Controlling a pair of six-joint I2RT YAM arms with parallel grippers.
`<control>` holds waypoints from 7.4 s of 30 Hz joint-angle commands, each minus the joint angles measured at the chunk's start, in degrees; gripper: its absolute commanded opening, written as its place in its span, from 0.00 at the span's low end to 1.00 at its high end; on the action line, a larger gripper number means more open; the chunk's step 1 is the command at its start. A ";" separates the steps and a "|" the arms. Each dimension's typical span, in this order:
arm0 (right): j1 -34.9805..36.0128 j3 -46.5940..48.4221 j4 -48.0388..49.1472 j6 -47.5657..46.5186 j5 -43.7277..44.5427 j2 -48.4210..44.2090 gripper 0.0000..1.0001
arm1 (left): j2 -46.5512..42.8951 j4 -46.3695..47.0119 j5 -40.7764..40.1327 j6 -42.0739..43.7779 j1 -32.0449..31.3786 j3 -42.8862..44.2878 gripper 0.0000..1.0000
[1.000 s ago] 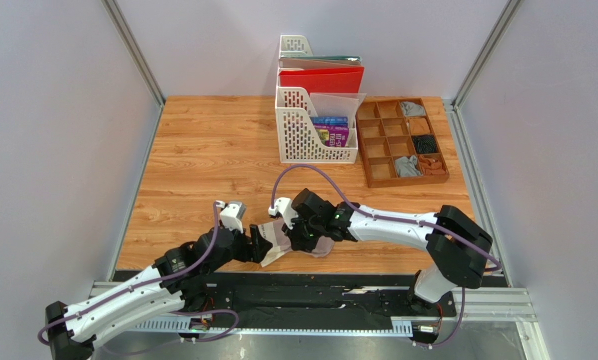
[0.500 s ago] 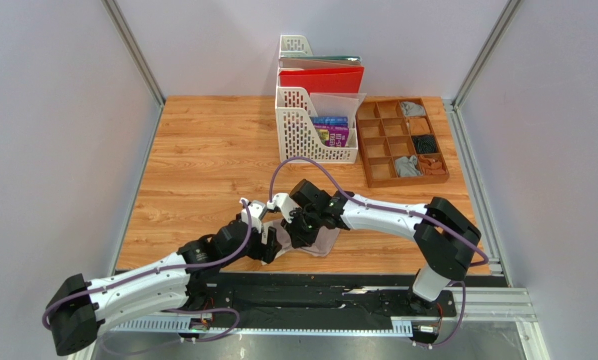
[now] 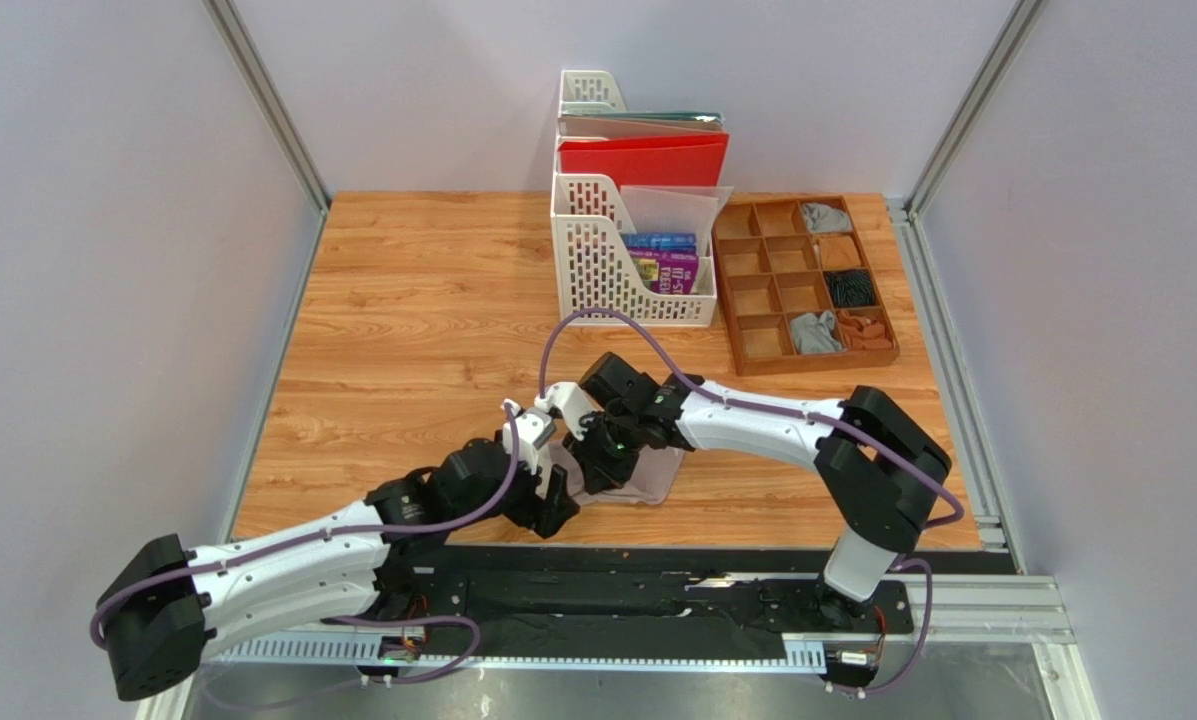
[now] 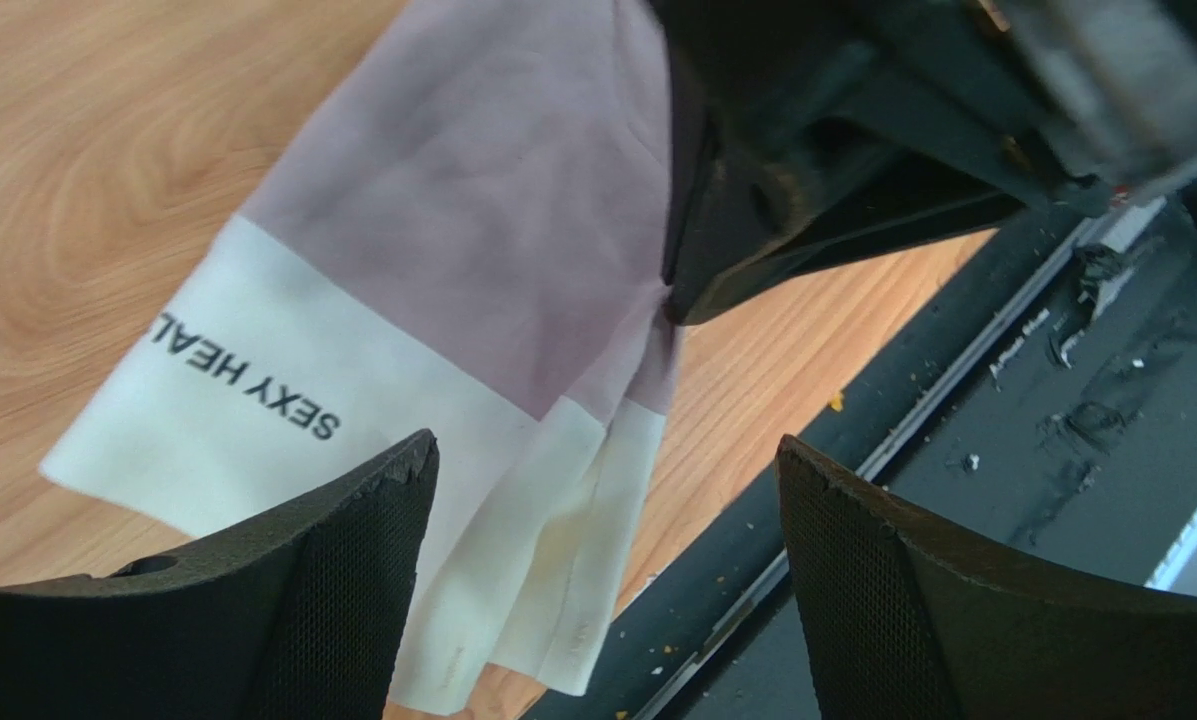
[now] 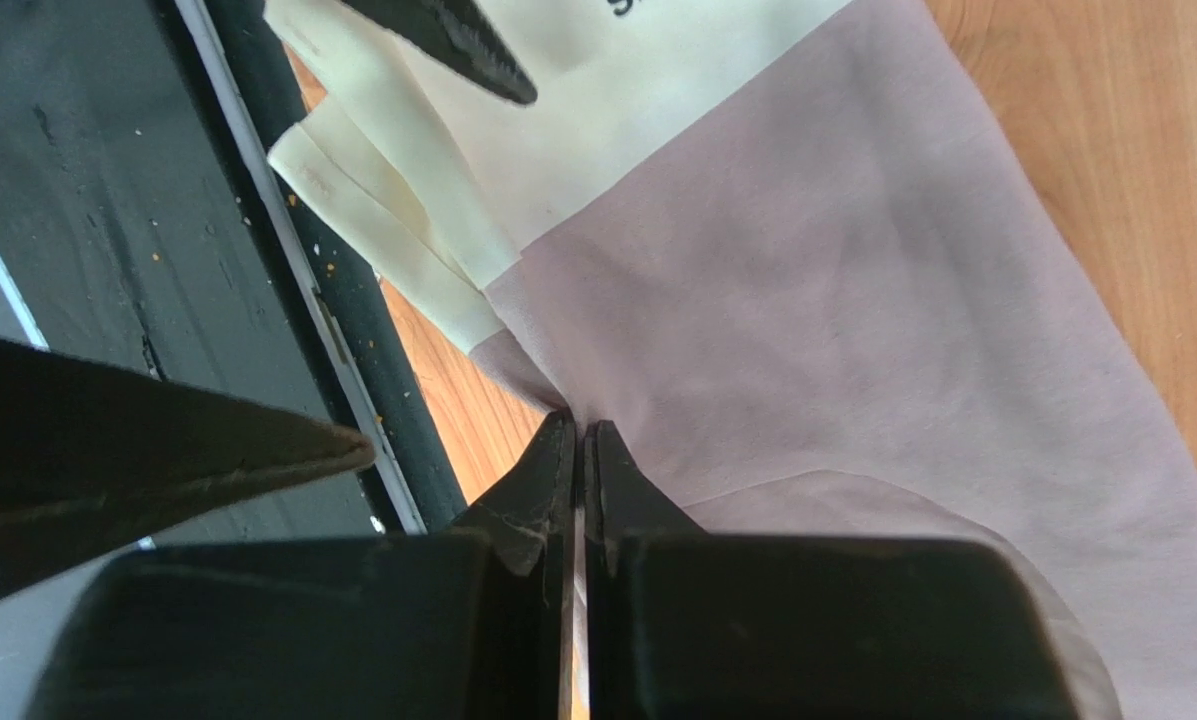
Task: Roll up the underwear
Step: Adjust the underwear at the center of the board, then fold the underwear at the center of the board.
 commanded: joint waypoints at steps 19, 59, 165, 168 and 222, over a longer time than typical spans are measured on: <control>-1.70 4.91 2.11 -0.48 -2.27 2.77 0.00 | 6.26 -2.81 -5.40 2.13 -3.51 5.28 0.49; -11.53 2.02 5.88 3.55 -14.39 0.22 0.49 | 11.27 -8.35 -8.23 0.46 -5.01 9.33 0.00; -5.21 -9.43 10.38 2.16 0.99 -8.22 0.00 | 13.28 -9.32 17.53 -7.19 20.30 9.94 0.00; -6.26 -5.73 7.21 0.40 -0.06 -4.98 0.00 | 14.51 -9.41 18.23 -7.01 21.35 11.08 0.00; -16.81 14.93 -4.48 -1.63 -12.28 15.78 0.00 | 31.28 -0.36 7.43 7.76 27.60 20.22 0.64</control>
